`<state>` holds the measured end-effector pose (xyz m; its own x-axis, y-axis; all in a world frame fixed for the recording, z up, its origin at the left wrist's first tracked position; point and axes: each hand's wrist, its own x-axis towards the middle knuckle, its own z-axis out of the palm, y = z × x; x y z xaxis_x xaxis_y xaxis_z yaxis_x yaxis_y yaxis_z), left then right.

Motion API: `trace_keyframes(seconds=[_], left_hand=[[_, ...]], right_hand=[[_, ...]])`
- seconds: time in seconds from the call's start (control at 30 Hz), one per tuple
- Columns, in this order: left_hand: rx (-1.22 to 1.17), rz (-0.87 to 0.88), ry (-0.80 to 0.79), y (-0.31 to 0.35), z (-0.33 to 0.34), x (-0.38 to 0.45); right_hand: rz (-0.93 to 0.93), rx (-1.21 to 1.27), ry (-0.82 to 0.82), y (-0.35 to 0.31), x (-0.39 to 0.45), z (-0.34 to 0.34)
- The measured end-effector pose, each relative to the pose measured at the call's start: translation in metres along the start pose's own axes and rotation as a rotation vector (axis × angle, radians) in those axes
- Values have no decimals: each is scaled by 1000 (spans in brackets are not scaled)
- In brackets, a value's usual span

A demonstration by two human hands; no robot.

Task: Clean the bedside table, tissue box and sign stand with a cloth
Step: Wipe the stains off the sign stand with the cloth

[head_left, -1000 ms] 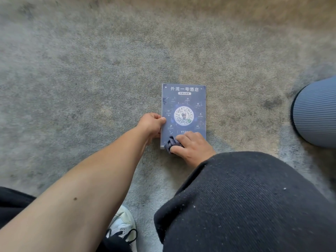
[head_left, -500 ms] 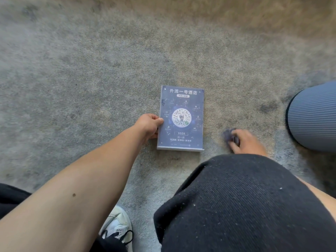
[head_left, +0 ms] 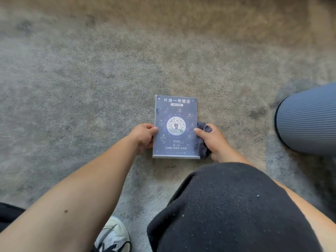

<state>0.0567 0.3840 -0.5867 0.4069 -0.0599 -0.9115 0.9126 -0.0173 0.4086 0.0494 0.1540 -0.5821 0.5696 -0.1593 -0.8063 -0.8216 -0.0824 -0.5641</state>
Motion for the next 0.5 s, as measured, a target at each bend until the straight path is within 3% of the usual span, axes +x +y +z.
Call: trace_keyframes(seconds=[0.23, 0.5], left_hand=[[157, 152, -9, 48, 3, -54], [271, 300, -113, 164, 28, -217]], right_hand=[[4, 128, 14, -40, -49, -15], [-136, 189, 25, -157, -189, -71]])
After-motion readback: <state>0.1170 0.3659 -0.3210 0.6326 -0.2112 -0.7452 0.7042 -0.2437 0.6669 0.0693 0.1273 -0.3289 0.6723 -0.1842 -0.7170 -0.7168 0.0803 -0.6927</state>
